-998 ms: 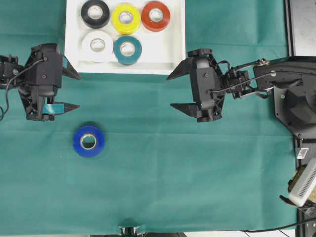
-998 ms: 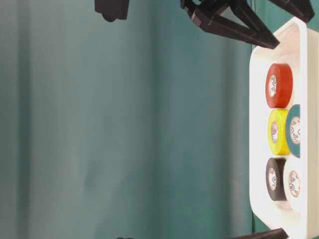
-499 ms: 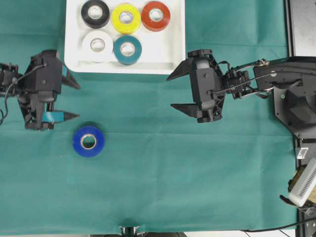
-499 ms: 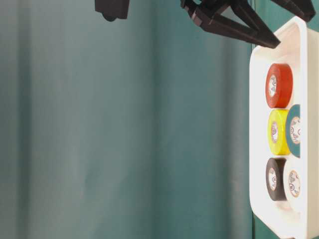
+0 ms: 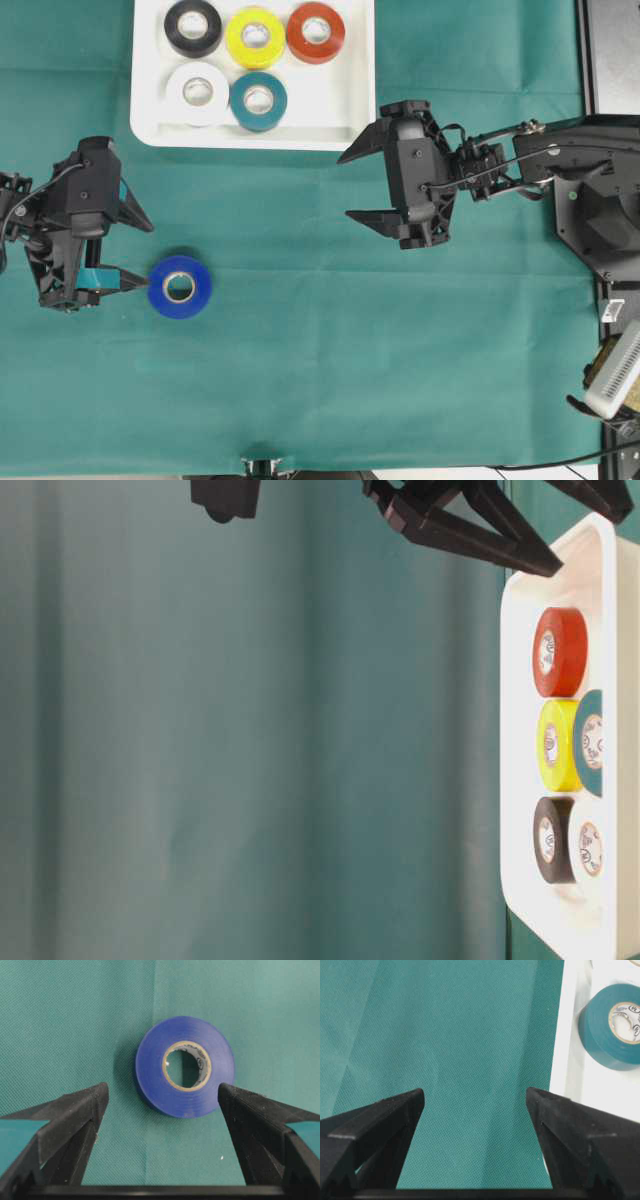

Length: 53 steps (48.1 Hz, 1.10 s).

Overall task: Put the tape alternately from left to right into the white case.
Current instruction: 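Move the left gripper onto the blue tape roll and grasp it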

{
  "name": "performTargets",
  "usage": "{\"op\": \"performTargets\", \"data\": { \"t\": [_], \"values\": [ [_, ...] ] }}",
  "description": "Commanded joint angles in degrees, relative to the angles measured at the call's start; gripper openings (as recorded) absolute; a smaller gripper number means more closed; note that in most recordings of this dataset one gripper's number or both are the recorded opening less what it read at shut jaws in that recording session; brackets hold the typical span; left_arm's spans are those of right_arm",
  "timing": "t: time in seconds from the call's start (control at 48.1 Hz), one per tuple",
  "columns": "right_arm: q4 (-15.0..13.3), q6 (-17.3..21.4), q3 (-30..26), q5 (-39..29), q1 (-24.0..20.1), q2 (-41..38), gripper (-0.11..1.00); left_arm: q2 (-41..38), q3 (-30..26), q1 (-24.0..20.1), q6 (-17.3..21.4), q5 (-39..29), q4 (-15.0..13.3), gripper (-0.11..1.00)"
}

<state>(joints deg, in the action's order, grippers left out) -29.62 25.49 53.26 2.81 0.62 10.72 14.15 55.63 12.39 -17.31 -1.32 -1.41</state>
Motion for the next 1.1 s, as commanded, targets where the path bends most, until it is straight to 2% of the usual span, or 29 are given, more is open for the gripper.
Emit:
{"op": "performTargets", "data": {
  "t": [0.0, 0.291, 0.832, 0.894, 0.936, 1.081],
  "values": [
    [-0.1, 0.2, -0.4, 0.3, -0.2, 1.1, 0.87, 0.1, -1.3, 0.3, 0.0, 0.4, -0.1, 0.99],
    [-0.1, 0.2, -0.6, 0.2, -0.2, 1.1, 0.87, -11.6, -7.0, 0.3, 0.9, 0.3, 0.0, 0.98],
    [-0.1, 0.2, -0.1, 0.1, -0.1, 1.1, 0.87, -19.3, -9.5, -0.2, 0.4, 0.2, 0.0, 0.96],
    [-0.1, 0.2, -0.1, 0.1, -0.1, 1.1, 0.87, -19.2, -9.4, -0.2, 0.4, 0.2, 0.0, 0.9],
    [-0.1, 0.2, 0.0, 0.1, -0.2, 1.1, 0.87, -19.1, -9.4, -0.2, 0.4, 0.2, 0.0, 0.83],
    [-0.1, 0.2, 0.0, 0.1, -0.2, 1.1, 0.87, -18.4, -9.1, -0.2, 0.5, 0.1, 0.0, 0.43]
  ]
}}
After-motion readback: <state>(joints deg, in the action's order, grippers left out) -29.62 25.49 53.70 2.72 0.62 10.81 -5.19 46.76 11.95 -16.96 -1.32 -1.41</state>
